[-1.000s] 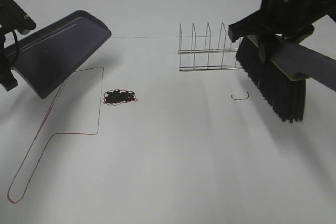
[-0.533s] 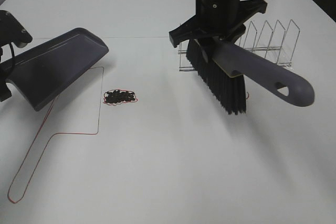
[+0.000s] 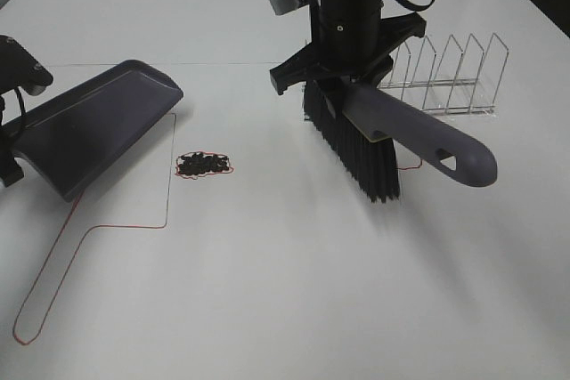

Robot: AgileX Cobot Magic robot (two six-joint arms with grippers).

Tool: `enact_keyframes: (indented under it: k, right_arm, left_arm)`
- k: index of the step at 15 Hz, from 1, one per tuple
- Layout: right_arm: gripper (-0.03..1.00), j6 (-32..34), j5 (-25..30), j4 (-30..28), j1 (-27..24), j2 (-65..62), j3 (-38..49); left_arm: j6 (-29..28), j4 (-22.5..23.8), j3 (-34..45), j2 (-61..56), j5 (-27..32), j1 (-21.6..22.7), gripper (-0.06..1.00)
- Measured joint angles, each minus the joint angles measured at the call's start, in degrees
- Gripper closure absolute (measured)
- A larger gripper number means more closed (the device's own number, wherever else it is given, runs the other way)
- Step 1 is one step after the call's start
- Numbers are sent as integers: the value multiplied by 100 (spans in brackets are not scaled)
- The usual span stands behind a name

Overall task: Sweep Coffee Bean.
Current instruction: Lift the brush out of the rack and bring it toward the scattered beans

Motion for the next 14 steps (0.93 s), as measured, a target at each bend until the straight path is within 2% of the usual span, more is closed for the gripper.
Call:
enact_keyframes:
  k: [9, 12, 14]
  right_arm:
    - [62, -63, 17, 97, 0, 246, -269]
    - [62, -143, 11, 132, 0, 395, -430]
    - [62, -172, 11, 132, 0, 584, -527]
  left_arm:
    - [103, 63, 0, 0, -195, 0, 61]
    - [309, 17, 0, 52, -46, -138, 61]
    - [407, -11, 0, 201, 338, -292, 61]
